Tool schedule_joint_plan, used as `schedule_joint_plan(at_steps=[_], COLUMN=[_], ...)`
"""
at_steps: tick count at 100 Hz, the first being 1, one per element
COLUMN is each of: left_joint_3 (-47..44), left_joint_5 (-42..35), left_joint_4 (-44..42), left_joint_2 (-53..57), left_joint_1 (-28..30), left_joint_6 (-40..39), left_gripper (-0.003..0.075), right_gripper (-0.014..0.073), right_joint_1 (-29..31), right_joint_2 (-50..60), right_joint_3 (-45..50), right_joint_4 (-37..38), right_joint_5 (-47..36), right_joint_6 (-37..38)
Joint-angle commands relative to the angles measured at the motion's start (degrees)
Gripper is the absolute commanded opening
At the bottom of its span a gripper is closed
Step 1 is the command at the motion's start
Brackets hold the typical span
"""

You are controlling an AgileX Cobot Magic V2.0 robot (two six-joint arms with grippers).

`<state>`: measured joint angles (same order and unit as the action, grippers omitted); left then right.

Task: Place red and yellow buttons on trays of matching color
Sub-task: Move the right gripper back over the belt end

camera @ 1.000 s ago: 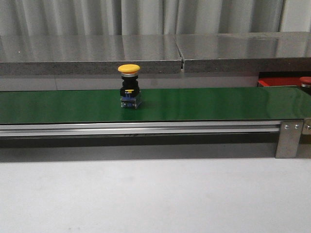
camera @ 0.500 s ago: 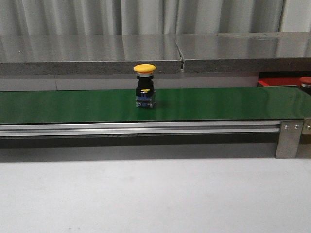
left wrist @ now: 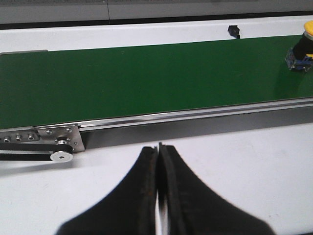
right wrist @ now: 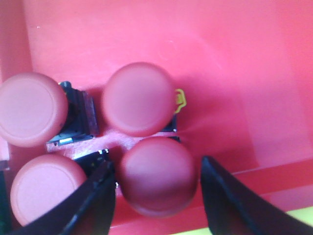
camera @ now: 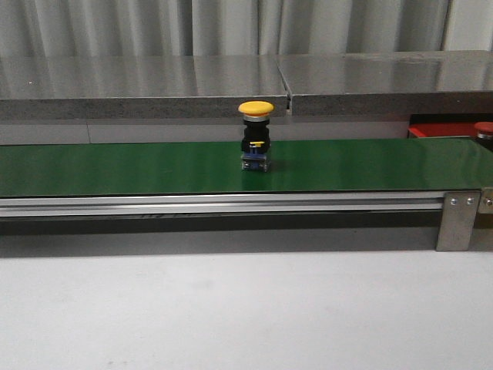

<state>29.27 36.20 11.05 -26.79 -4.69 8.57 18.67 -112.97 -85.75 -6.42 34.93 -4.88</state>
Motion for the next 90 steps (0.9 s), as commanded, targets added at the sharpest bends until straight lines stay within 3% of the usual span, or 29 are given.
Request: schedule_joint_plan(at_steps=[1, 26, 76, 90], left_joint_3=[1.5, 1.5, 1.5, 1.5], left_joint_5=[-4.1, -4.1, -4.1, -4.1], left_joint_4=[0.9, 0.9, 0.9, 0.9], left_joint_2=[-0.1, -0.1, -0.1, -0.1], left_joint_1=[-0.5, -0.5, -0.5, -0.5], left_joint_6=[0.0, 0.0, 0.0, 0.0], left_gripper=[-0.0019, -0.0019, -0.0019, -0.0019], right_gripper=[0.0416, 0.0413, 0.0418, 0.0502], right_joint_1=[0.5, 0.5, -3.9, -7.7], right_joint_2=[3.2, 6.1, 25.8, 28.2], right_joint_3=[-1.4, -0.8, 9.1, 9.1], right_joint_4=[-0.3, -0.1, 0.1, 0.1], right_joint_5=[-2.9, -3.4, -3.6, 0.0], right_joint_6=[-0.2, -0.3, -2.6, -3.4])
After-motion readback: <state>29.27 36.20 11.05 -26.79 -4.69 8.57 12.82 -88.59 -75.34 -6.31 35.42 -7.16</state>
